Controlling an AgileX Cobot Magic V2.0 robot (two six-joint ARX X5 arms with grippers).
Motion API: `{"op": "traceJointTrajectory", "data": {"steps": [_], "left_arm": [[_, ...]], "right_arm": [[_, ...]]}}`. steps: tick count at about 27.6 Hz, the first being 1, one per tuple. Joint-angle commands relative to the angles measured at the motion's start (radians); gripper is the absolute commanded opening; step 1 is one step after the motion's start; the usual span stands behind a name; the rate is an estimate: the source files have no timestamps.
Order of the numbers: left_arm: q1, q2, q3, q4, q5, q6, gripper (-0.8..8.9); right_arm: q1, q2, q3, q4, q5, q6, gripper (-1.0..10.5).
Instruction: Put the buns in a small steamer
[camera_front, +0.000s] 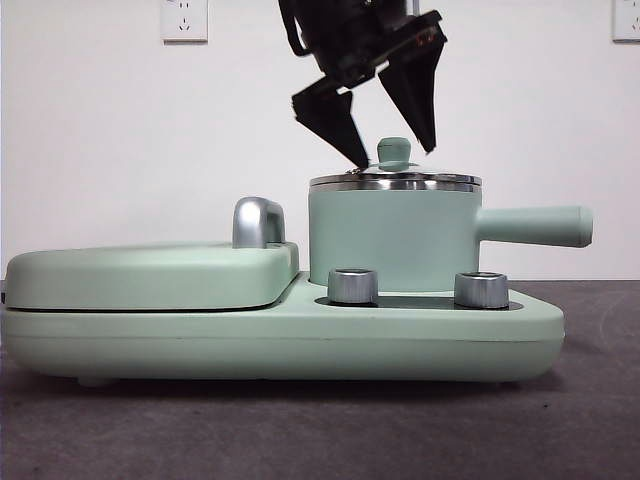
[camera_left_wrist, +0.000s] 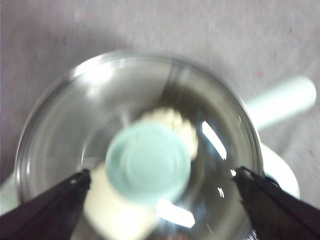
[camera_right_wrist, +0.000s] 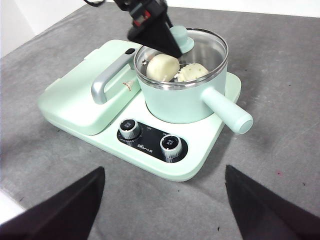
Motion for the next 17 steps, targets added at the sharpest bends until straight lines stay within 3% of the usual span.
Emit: {"op": "traceJointTrajectory", "data": {"steps": [1,7,12,17], "left_arm": [[0.002,-0.027,0.092,-0.068,-0.003,-0.066,5.01],[0.008,-0.334,0.037,-0.180,-0.002,-0.112,5.00],[0.000,-0.730,-0.327,-0.180,-0.002,-0.089,4.98],[0.001,-1.015,-0.631,-0.116,-0.002,-0.131,4.97]], "right_arm": [[0.008,0.001,0.005,0.010,0.000,-0.005,3.8],[0.008,0.001,0.005,0.011,0.000,-0.005,3.8],[0.008,0.001,0.005,0.011,-0.001,-0.005,3.8],[0.008,0.001,0.005,0.011,-0.010,-0.005,3.8]]}}
